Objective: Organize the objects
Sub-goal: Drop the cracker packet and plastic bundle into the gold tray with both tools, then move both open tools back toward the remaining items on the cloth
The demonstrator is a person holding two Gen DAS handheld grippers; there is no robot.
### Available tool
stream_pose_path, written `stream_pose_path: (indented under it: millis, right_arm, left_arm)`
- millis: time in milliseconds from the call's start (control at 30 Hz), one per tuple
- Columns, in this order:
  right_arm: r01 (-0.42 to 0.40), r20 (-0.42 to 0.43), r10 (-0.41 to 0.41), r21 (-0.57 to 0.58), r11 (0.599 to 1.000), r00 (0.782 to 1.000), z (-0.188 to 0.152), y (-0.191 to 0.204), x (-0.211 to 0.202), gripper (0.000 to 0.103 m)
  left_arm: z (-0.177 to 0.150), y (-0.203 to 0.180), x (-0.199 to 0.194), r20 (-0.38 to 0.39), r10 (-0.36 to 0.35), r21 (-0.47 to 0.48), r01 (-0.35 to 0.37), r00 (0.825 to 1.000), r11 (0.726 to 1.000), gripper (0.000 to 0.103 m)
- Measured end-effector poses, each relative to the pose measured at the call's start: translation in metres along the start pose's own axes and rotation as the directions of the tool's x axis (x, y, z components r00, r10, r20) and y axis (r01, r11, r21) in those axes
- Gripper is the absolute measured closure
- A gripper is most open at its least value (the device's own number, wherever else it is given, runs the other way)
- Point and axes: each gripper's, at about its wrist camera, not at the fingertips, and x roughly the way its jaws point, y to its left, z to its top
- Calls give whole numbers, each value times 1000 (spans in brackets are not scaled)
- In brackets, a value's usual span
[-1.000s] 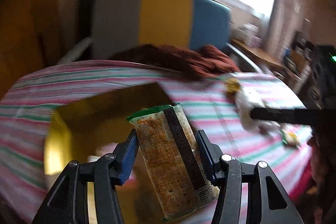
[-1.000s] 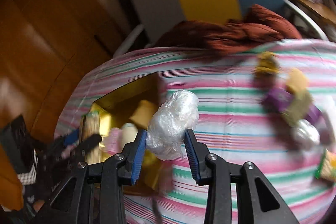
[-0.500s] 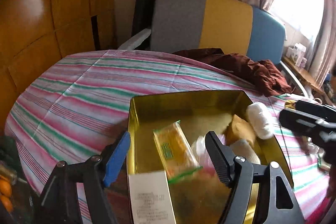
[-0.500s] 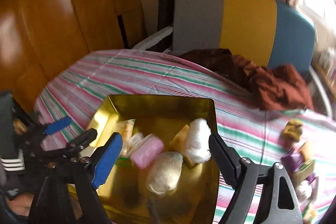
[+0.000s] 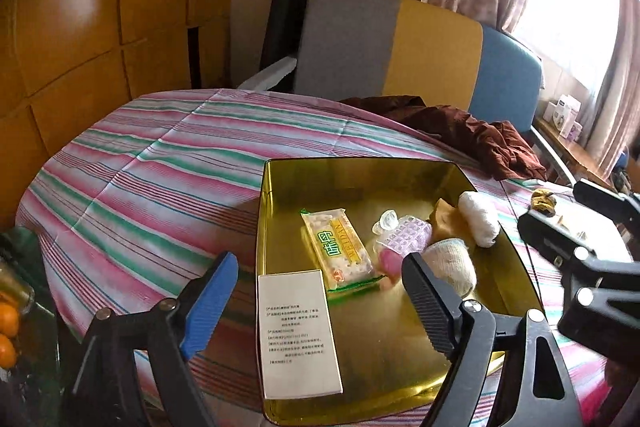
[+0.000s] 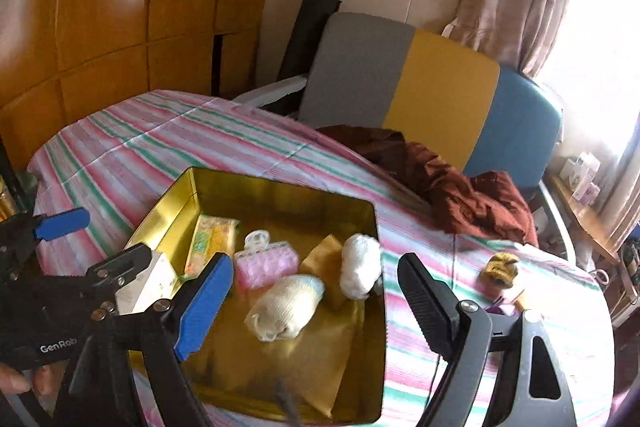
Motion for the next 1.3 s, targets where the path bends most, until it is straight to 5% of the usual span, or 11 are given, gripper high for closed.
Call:
stream_pose_path:
  millis: [933,1300]
  right_arm:
    - [19,-23,-16,101,995,1000,-25,-31,-2,24]
    - [83,-134,-56,206,975,989,-59,-94,19,25]
  left_arm:
    - [-7,-30,-6,-17,-13,70,14,1000,997,15]
    - [-9,-61,-2,-51,-73,145,80,996,986,15]
